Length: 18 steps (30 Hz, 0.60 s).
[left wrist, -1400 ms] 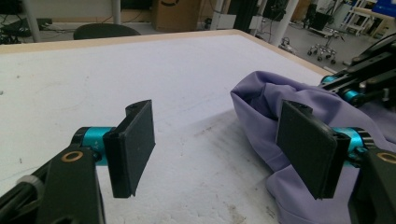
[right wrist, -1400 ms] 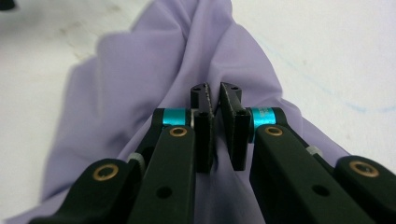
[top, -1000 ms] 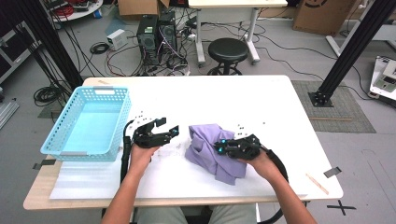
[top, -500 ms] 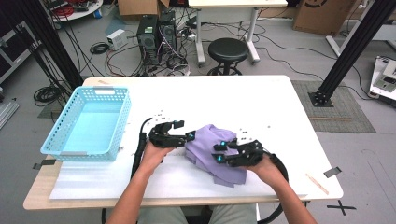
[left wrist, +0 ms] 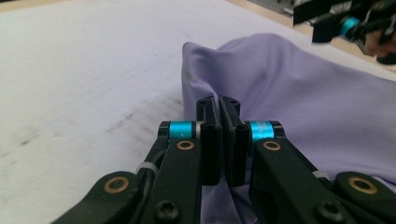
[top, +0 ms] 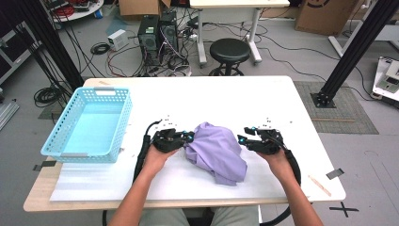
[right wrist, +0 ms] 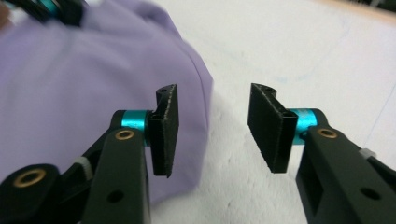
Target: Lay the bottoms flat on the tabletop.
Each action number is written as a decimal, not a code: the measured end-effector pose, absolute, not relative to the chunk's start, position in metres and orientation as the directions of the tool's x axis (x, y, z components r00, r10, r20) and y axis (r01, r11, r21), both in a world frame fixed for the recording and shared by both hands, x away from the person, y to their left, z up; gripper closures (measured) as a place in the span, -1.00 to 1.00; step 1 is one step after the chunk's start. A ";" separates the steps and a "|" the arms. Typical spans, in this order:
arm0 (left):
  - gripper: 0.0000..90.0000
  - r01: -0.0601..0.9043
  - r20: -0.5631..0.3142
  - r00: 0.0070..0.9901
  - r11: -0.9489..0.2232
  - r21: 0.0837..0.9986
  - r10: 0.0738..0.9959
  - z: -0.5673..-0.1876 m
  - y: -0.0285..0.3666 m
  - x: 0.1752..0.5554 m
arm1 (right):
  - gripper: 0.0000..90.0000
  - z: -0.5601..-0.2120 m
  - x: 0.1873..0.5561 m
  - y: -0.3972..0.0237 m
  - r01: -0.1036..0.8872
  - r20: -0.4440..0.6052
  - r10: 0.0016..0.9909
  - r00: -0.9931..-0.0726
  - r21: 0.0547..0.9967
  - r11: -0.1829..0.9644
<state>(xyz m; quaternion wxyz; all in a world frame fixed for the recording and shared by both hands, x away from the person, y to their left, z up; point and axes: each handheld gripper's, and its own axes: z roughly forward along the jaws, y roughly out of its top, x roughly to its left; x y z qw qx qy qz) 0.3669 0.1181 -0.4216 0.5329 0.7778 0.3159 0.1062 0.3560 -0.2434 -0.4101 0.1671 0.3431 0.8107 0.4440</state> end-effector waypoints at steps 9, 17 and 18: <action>0.92 0.393 -0.183 0.613 -0.096 0.915 0.769 -0.416 0.155 0.369 | 0.18 -0.427 0.363 -0.227 0.459 0.061 0.695 -0.716 0.791 0.404; 0.08 0.398 -0.210 0.558 -0.036 0.917 0.803 -0.417 0.162 0.370 | 0.11 -0.410 0.362 -0.207 0.399 0.087 0.650 -0.755 0.848 0.350; 0.05 0.390 -0.201 0.555 -0.039 0.920 0.807 -0.416 0.164 0.370 | 0.11 -0.407 0.362 -0.205 0.390 0.095 0.642 -0.761 0.857 0.336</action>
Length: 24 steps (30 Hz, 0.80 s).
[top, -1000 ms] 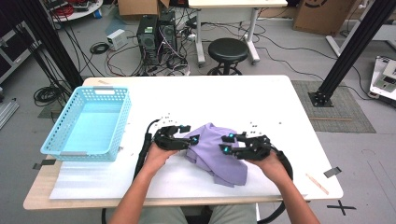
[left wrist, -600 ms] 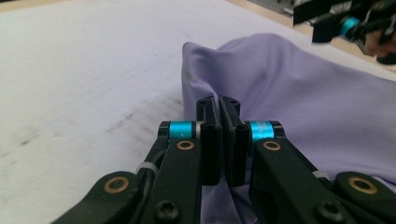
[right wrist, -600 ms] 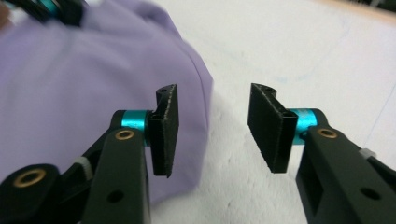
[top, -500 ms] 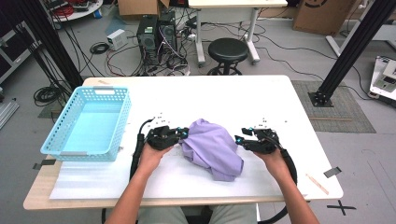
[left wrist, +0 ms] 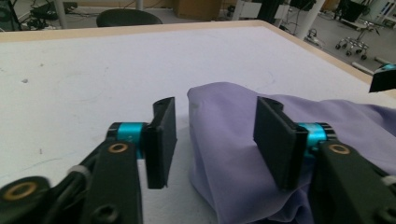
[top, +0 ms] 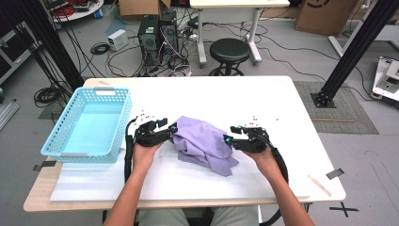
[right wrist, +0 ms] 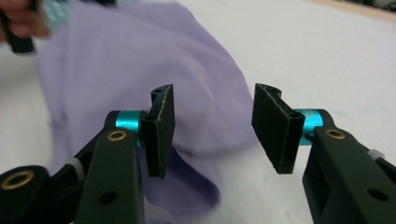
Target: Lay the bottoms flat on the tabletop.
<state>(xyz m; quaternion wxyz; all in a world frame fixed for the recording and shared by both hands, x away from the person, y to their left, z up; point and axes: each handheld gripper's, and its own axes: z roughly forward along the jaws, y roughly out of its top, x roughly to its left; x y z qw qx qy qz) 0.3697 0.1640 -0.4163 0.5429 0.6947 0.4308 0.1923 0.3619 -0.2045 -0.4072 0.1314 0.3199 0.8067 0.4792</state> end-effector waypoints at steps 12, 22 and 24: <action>-0.06 0.336 -0.209 0.556 0.013 0.942 0.805 -0.414 0.186 0.365 | 0.35 -0.403 0.371 -0.126 0.317 0.042 0.481 -0.876 0.801 0.508; -0.06 0.338 -0.216 0.558 0.018 0.941 0.801 -0.419 0.193 0.363 | 0.99 -0.400 0.387 -0.158 0.369 -0.048 0.631 -0.774 0.776 0.512; -0.06 0.342 -0.219 0.563 0.016 0.939 0.797 -0.420 0.192 0.363 | 0.99 -0.399 0.392 -0.180 0.410 -0.065 0.704 -0.707 0.774 0.483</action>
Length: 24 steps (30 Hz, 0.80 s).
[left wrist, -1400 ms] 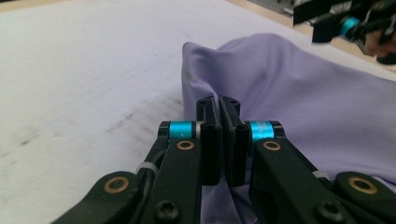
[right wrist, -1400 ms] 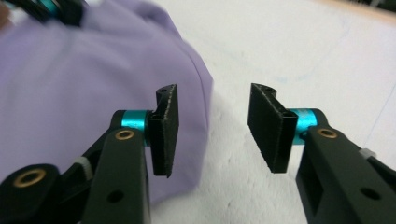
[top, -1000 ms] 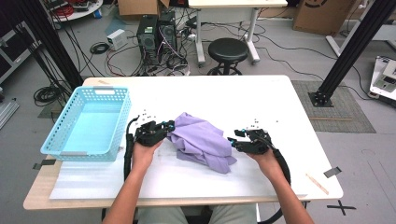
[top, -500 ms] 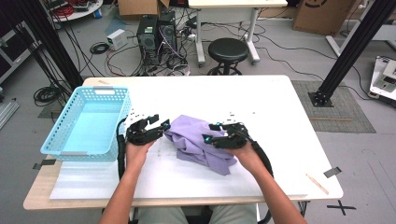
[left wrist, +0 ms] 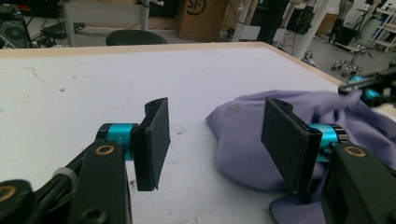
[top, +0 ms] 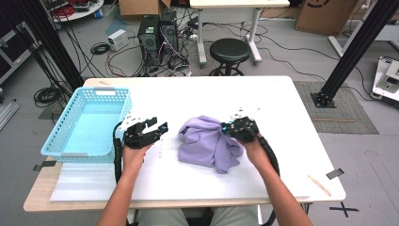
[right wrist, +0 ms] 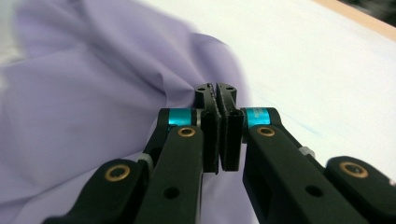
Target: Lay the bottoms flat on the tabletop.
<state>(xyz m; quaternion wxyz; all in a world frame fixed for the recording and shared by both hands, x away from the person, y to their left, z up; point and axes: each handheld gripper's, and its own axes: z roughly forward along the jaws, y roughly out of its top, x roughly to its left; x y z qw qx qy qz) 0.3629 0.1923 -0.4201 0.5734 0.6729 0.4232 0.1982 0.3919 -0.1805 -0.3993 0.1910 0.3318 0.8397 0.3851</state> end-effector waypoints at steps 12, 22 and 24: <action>-0.06 0.328 -0.211 0.577 0.012 0.945 0.789 -0.423 0.188 0.365 | 0.38 -0.395 0.387 -0.238 0.463 -0.029 0.830 -0.557 0.819 0.339; -0.07 0.325 -0.212 0.585 0.013 0.946 0.783 -0.421 0.188 0.363 | -0.07 -0.389 0.381 -0.164 0.349 0.055 0.588 -0.807 0.848 0.400; -0.07 0.326 -0.209 0.589 0.006 0.945 0.780 -0.421 0.187 0.363 | -0.15 -0.398 0.385 -0.150 0.365 0.069 0.566 -0.821 0.826 0.430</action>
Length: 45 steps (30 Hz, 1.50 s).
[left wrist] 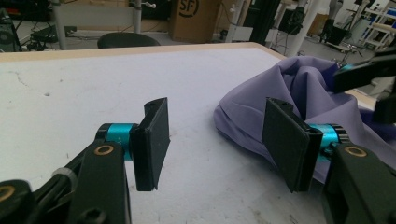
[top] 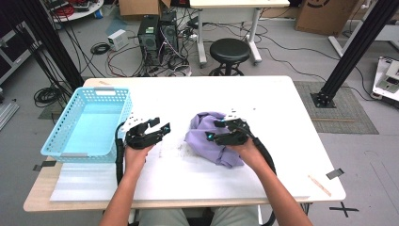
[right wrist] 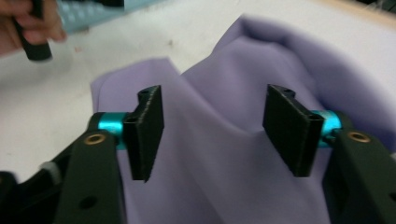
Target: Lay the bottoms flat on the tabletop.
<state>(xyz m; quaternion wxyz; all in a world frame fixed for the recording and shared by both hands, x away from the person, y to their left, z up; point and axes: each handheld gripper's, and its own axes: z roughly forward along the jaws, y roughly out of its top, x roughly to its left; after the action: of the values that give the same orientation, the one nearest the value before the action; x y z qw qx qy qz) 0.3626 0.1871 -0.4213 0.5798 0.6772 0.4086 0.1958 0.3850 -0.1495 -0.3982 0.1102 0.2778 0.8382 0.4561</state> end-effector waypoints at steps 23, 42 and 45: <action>-0.07 0.341 -0.213 0.605 -0.008 0.940 0.767 -0.428 0.176 0.366 | 0.91 -0.399 0.404 -0.232 0.469 0.062 0.784 -0.618 0.829 0.304; -0.07 0.342 -0.214 0.615 -0.012 0.940 0.759 -0.431 0.171 0.368 | 0.26 -0.384 0.395 -0.290 0.466 -0.065 0.929 -0.364 0.851 0.242; -0.07 0.343 -0.216 0.618 -0.013 0.939 0.756 -0.431 0.170 0.368 | 0.20 -0.377 0.392 -0.272 0.401 -0.075 0.889 -0.453 0.873 0.278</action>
<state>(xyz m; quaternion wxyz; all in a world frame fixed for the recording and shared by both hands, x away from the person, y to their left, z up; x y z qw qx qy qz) 0.3676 0.1704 -0.4313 0.5784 0.6888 0.3989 0.1784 0.3921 -0.2722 -0.3773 0.2928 0.4335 0.7437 0.4162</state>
